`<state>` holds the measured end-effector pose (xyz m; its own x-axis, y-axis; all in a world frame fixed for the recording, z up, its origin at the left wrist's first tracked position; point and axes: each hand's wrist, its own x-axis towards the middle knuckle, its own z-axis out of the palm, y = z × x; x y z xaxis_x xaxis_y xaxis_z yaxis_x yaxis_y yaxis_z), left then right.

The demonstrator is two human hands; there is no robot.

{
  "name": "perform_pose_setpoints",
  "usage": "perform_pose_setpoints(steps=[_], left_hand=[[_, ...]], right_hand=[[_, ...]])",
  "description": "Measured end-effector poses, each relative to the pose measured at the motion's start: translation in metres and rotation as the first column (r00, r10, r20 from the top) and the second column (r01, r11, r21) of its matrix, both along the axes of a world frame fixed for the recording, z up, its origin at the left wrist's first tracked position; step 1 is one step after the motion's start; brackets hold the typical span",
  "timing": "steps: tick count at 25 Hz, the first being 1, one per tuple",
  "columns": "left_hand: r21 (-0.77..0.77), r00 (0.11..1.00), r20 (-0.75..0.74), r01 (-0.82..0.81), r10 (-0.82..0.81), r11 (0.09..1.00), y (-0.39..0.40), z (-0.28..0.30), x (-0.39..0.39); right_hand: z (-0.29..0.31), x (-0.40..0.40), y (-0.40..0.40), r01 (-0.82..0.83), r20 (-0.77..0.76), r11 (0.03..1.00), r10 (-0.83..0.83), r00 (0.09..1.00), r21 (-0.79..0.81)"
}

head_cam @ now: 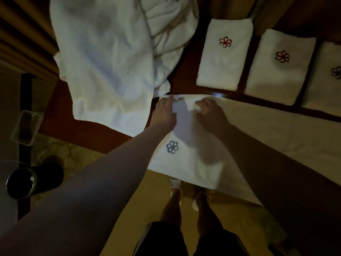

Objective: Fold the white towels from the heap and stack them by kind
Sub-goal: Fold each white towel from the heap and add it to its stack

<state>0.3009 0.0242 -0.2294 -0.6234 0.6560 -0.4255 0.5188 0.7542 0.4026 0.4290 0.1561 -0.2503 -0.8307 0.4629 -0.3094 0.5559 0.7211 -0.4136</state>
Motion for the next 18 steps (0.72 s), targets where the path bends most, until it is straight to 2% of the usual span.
perform_pose_setpoints(steps=[3, 7, 9, 11, 13, 18], left_hand=[[-0.044, 0.989, -0.119, 0.079, -0.084, 0.996, -0.004, -0.006, 0.026], [-0.153, 0.944, -0.126, 0.285, -0.304, 0.946, 0.0, -0.016, 0.041], [-0.221, 0.933, -0.092, 0.322, -0.349, 0.921, 0.008, -0.022, 0.039], [-0.254, 0.921, -0.089, 0.346, -0.378, 0.903, 0.015, -0.027, 0.036], [-0.262, 0.913, -0.127, 0.346, -0.387, 0.901, 0.021, -0.03, 0.033], [-0.264, 0.901, -0.155, 0.357, -0.405, 0.896, 0.041, -0.029, 0.022]], right_hand=[[-0.002, 0.033, 0.001, 0.132, 0.039, 0.991, -0.134, 0.99, 0.033], [-0.002, 0.094, 0.006, 0.349, 0.036, 0.93, -0.355, 0.934, 0.12], [-0.004, 0.127, 0.01, 0.478, 0.129, 0.862, -0.5, 0.856, 0.167], [-0.008, 0.156, 0.011, 0.609, 0.25, 0.773, -0.634, 0.732, 0.176], [-0.012, 0.172, 0.018, 0.623, 0.294, 0.764, -0.642, 0.708, 0.167], [-0.009, 0.177, 0.048, 0.572, 0.333, 0.814, -0.569, 0.752, 0.098]])
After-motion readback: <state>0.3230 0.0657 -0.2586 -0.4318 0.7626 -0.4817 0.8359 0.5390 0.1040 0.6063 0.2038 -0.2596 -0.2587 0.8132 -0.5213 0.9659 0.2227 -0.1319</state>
